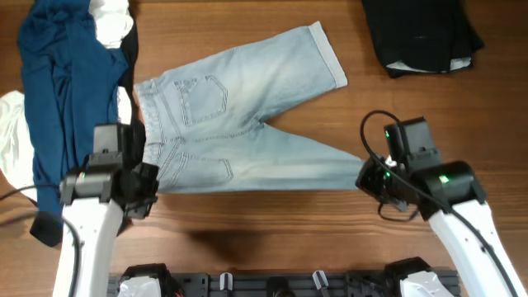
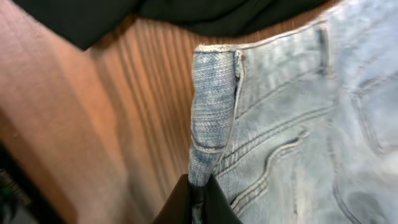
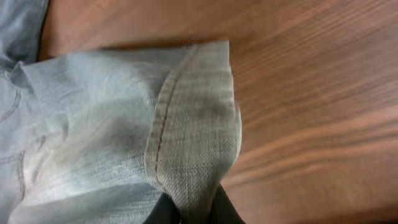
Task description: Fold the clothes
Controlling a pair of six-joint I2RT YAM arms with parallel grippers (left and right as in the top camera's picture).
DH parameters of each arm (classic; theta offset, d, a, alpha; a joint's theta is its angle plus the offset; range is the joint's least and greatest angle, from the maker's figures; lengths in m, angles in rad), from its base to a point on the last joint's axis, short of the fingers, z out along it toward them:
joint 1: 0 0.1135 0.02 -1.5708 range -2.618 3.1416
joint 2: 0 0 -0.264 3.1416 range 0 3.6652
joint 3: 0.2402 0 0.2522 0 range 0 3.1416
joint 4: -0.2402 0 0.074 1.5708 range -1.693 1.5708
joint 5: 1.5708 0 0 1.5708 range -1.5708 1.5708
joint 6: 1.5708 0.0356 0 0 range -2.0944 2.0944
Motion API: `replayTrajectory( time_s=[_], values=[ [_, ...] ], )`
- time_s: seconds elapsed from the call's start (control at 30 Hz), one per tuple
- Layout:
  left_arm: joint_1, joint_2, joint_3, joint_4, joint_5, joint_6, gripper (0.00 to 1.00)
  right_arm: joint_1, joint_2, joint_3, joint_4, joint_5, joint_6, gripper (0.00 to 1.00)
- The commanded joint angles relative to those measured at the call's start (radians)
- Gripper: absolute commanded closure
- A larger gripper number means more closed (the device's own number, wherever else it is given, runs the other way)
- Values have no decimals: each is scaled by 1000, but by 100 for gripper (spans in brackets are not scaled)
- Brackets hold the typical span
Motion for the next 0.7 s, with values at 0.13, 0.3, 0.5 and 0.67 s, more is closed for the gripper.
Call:
replayTrajectory(
  time_s=[0.13,0.3,0.5,0.67],
  values=[
    [7,-174,-4,-55,5,58,96,-17,-122,71,-44,78,-59,96],
    [7,-169,-4,31,-38,55,96,-17,-37,75,160,71,-132,96],
    [7,-65,-4,287,-63,55,96,-17,206,88,463,75,-161,96],
    [7,85,-4,555,-69,56,96,-17,392,159,658,83,-222,96]
  ],
)
